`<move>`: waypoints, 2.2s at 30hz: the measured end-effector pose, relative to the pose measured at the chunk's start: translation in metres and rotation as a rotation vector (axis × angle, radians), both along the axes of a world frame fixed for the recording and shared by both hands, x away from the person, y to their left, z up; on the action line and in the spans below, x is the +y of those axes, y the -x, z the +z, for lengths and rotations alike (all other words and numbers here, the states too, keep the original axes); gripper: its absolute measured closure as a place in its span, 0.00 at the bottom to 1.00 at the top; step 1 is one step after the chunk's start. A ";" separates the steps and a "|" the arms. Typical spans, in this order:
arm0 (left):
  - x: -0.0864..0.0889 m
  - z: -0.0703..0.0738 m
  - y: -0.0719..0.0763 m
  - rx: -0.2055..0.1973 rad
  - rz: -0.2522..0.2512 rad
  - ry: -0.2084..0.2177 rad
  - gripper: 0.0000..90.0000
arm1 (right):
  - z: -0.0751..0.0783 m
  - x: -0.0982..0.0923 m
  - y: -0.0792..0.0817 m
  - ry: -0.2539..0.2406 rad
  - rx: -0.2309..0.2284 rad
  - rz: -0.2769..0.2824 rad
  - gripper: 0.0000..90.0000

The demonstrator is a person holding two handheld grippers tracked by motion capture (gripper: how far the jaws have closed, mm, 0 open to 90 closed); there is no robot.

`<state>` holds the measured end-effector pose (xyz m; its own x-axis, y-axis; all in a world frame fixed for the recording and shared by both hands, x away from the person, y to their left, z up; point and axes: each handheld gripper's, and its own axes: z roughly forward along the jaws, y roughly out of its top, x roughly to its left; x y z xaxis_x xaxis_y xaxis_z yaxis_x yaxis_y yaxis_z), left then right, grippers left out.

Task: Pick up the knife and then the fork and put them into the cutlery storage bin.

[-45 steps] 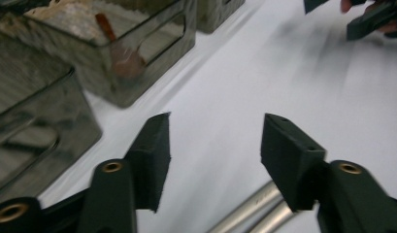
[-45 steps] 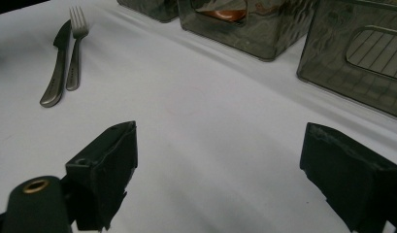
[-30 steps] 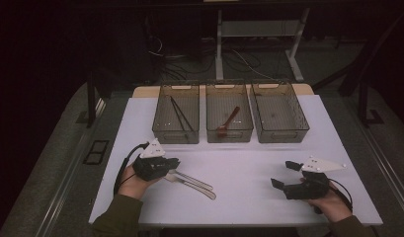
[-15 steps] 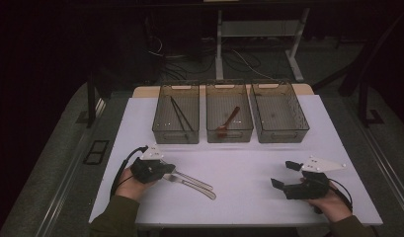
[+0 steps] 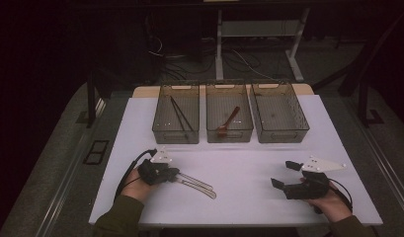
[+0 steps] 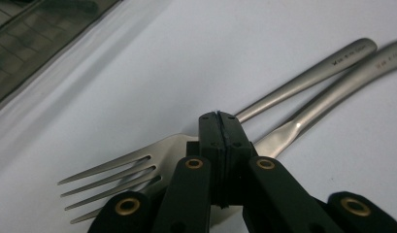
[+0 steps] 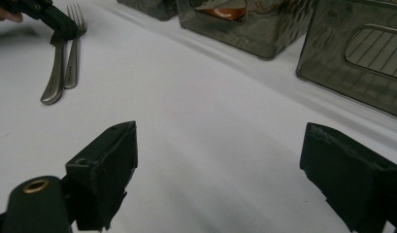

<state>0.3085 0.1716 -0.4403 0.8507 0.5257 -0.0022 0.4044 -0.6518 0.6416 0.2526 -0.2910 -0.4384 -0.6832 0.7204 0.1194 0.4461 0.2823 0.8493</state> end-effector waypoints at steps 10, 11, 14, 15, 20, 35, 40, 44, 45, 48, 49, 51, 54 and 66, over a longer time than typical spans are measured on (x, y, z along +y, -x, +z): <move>0.001 0.002 0.005 0.021 -0.035 -0.010 0.99 | 0.000 -0.001 0.000 -0.002 0.002 -0.003 0.15; 0.001 0.002 0.007 0.024 -0.042 -0.015 0.99 | 0.000 -0.001 0.000 -0.002 0.002 -0.003 0.15; 0.002 0.003 0.012 0.026 -0.062 -0.016 0.99 | 0.000 -0.001 0.000 -0.003 0.003 -0.005 0.15; 0.004 0.003 0.014 0.030 -0.067 -0.013 0.99 | 0.000 -0.001 0.000 -0.003 0.003 -0.006 0.15; 0.012 0.003 0.026 0.055 -0.084 -0.003 0.99 | 0.000 -0.001 0.000 -0.001 0.001 -0.005 0.15; -0.011 0.011 0.043 -0.018 -0.232 0.103 0.79 | -0.001 0.000 -0.001 0.002 0.005 -0.004 0.15; -0.026 0.004 0.040 -0.014 -0.268 0.058 0.80 | -0.001 0.000 -0.001 0.002 0.002 -0.004 0.15; -0.029 -0.001 0.037 -0.003 -0.285 0.021 0.82 | -0.001 -0.001 -0.001 0.001 0.003 -0.004 0.15; -0.028 -0.002 0.038 0.003 -0.277 0.028 0.82 | -0.001 -0.001 -0.001 0.000 0.004 -0.004 0.15; -0.026 -0.002 0.036 0.016 -0.275 0.027 0.81 | -0.001 -0.001 -0.001 -0.003 0.006 -0.005 0.15; -0.026 -0.002 0.036 0.015 -0.279 0.025 0.81 | -0.001 -0.001 -0.001 -0.003 0.006 -0.003 0.15; -0.026 -0.002 0.035 0.015 -0.293 0.029 0.83 | -0.001 -0.001 -0.001 0.000 0.010 -0.001 0.15; -0.026 -0.002 0.033 0.014 -0.316 0.028 0.85 | 0.000 -0.001 -0.002 0.006 0.019 -0.012 0.15; -0.025 -0.002 0.031 0.025 -0.348 0.036 0.88 | 0.006 0.005 0.001 0.068 0.056 0.063 0.14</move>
<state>0.2778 0.1466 -0.4422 0.9784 0.2032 -0.0385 0.1777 -0.7307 0.6591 0.2514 -0.2863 -0.4321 -0.7210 0.6840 0.1109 0.4719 0.3676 0.8014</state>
